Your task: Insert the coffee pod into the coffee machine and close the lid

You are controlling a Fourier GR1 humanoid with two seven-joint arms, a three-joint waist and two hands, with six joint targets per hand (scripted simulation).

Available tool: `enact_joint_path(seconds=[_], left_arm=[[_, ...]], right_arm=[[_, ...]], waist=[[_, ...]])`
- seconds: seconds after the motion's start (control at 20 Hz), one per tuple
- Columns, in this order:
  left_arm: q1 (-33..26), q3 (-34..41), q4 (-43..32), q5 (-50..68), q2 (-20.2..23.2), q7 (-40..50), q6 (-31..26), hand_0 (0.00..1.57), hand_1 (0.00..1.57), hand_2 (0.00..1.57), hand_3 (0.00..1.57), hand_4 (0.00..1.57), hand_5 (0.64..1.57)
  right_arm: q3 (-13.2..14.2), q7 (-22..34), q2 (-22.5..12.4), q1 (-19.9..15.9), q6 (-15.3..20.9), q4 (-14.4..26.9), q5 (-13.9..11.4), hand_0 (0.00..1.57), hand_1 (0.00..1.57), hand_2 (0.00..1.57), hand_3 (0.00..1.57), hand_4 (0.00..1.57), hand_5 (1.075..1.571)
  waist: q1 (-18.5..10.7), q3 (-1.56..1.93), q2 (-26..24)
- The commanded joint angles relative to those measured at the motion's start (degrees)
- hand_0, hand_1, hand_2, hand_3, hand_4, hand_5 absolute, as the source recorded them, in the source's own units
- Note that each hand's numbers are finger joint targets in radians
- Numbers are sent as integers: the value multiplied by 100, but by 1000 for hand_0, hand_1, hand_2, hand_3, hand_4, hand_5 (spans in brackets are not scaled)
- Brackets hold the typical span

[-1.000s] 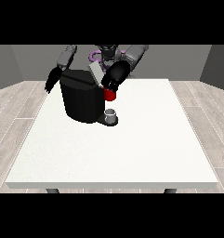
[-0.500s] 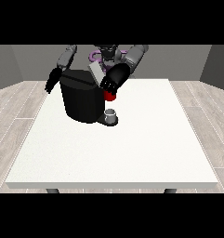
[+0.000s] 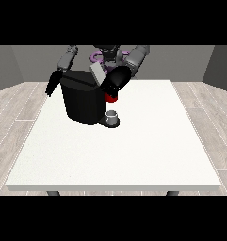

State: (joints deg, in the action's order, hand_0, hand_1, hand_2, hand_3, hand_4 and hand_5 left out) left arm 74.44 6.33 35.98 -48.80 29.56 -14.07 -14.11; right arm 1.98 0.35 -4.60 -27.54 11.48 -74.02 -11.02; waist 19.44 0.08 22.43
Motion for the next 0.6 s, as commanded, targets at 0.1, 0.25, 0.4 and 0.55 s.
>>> enact_joint_path(seconds=[0.1, 0.25, 0.4, 0.55], left_arm=[[65, -60, -44, -166, 161, -193, 129, 999, 999, 1023, 718, 0, 1571], [-26, -161, -15, -341, 118, -333, 511, 742, 742, 871, 653, 0, 1571], [8, -188, -66, -400, 160, -233, 368, 0, 0, 668, 537, 0, 1571], [134, -179, -44, -456, 81, 5, 434, 0, 0, 587, 459, 0, 1571]], right_arm=[[204, 65, -205, -215, -257, 26, 230, 0, 0, 0, 0, 112, 1571], [2, 324, -80, -221, 29, -120, -80, 0, 0, 0, 0, 207, 1571], [-60, 61, -9, -35, 159, -61, -204, 0, 0, 0, 0, 149, 1571], [288, 26, -257, -272, -67, 149, 93, 0, 0, 0, 0, 0, 1571]], waist=[[-3, -6, 125], [-42, -9, 101], [-72, -6, -10], [-33, -3, 199]])
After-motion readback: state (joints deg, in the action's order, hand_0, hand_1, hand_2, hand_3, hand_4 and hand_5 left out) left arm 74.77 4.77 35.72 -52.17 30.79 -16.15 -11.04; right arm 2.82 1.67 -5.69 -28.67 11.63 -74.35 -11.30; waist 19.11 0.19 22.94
